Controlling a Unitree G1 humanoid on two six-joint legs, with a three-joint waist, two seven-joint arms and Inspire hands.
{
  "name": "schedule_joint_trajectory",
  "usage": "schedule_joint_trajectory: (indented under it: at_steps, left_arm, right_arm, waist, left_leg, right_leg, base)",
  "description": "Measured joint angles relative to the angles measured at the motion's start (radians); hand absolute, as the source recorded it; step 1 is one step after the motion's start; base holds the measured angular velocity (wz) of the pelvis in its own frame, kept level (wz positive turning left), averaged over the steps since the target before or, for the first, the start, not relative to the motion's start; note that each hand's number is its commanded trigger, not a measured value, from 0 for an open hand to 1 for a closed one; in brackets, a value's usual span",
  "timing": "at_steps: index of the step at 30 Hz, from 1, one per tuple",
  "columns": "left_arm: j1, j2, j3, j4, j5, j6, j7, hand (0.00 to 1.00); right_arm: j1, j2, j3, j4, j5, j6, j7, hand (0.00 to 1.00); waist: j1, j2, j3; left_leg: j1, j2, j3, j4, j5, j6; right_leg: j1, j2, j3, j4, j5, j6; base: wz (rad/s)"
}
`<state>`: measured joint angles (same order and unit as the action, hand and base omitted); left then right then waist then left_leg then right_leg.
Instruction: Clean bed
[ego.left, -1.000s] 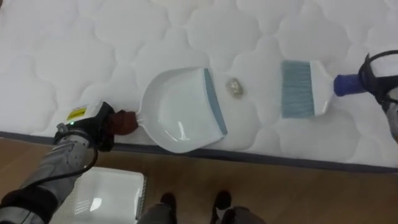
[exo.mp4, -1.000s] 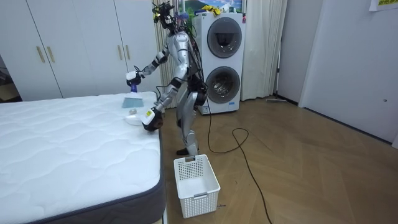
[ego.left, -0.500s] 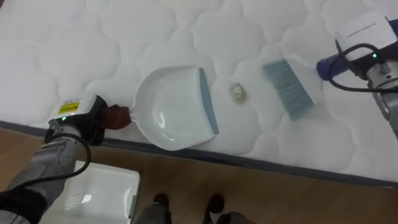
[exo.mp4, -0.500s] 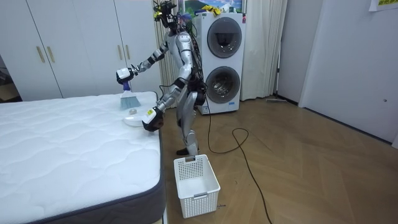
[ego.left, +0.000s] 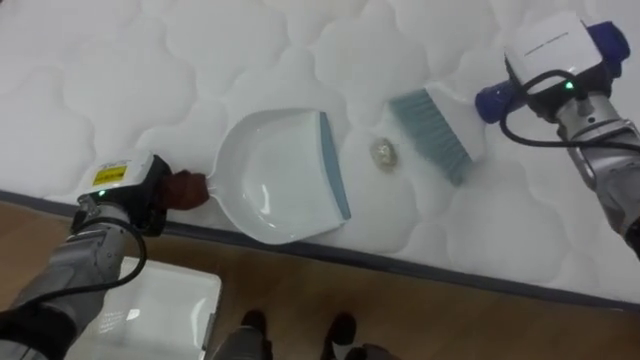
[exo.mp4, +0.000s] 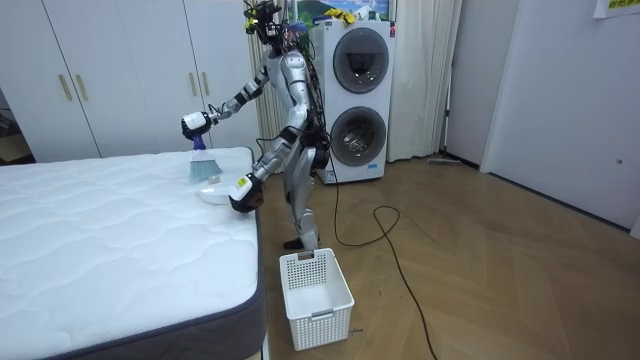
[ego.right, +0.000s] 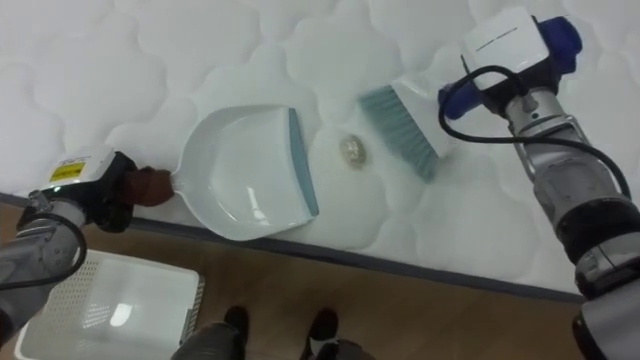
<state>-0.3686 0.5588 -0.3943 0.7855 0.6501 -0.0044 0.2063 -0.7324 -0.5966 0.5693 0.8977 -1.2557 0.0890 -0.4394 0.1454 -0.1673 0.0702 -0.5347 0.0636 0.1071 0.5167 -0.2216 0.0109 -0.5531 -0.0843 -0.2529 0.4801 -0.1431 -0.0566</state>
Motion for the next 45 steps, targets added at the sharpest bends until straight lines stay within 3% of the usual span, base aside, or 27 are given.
schedule_joint_trajectory:
  at_steps: [8, 12, 22, 30, 40, 45]
  left_arm:
    - [-0.001, -0.005, 0.000, -0.003, 0.019, 0.000, -0.001, 1.00]
    - [0.002, -0.026, 0.000, -0.003, 0.019, 0.012, -0.001, 1.00]
    - [0.001, -0.037, 0.000, 0.000, 0.017, 0.020, -0.003, 1.00]
    - [0.001, -0.066, 0.000, 0.000, 0.016, 0.032, -0.003, 1.00]
    - [0.000, -0.070, 0.000, -0.003, 0.010, 0.048, -0.002, 1.00]
    - [0.000, -0.070, 0.001, -0.003, 0.011, 0.047, -0.002, 1.00]
  right_arm:
    - [0.000, 0.014, 0.000, 0.000, 0.063, 0.001, 0.037, 1.00]
    - [0.002, 0.019, 0.000, 0.000, 0.125, 0.012, 0.089, 1.00]
    - [0.012, 0.069, 0.001, 0.001, 0.190, 0.030, 0.183, 1.00]
    - [0.013, 0.075, -0.002, 0.000, 0.192, 0.035, 0.248, 1.00]
    - [0.046, 0.088, 0.000, -0.041, 0.182, 0.078, 0.257, 1.00]
    - [0.069, 0.091, 0.000, -0.090, 0.149, 0.078, 0.286, 1.00]
  waist:
    - [-0.001, 0.020, 0.0094]
    - [0.002, 0.037, 0.0064]
    - [0.000, 0.043, 0.0076]
    - [-0.001, 0.083, 0.0056]
    - [-0.003, 0.086, 0.0049]
    - [-0.001, 0.087, 0.0037]
  left_leg:
    - [-0.004, -0.003, -0.009, -0.002, -0.001, -0.001]
    - [-0.005, -0.005, -0.012, -0.007, -0.001, -0.002]
    - [-0.001, -0.005, -0.022, 0.001, -0.001, -0.002]
    - [-0.002, -0.005, -0.026, -0.002, -0.001, -0.003]
    - [-0.006, -0.007, -0.026, -0.007, 0.001, -0.005]
    - [-0.002, -0.005, -0.025, 0.001, 0.002, -0.006]
  right_leg:
    - [0.004, -0.002, -0.017, 0.002, 0.000, 0.000]
    - [0.004, -0.004, -0.023, 0.002, 0.000, 0.000]
    - [0.015, -0.003, -0.025, 0.002, 0.001, -0.001]
    - [0.013, -0.004, -0.026, 0.003, 0.002, -0.003]
    - [0.015, -0.001, -0.027, -0.014, 0.002, -0.003]
    - [0.019, 0.001, -0.028, -0.015, 0.003, -0.003]
  base:
    - [0.03]
    - [0.03]
    - [0.00]
    - [0.01]
    - [0.00]
    - [0.00]
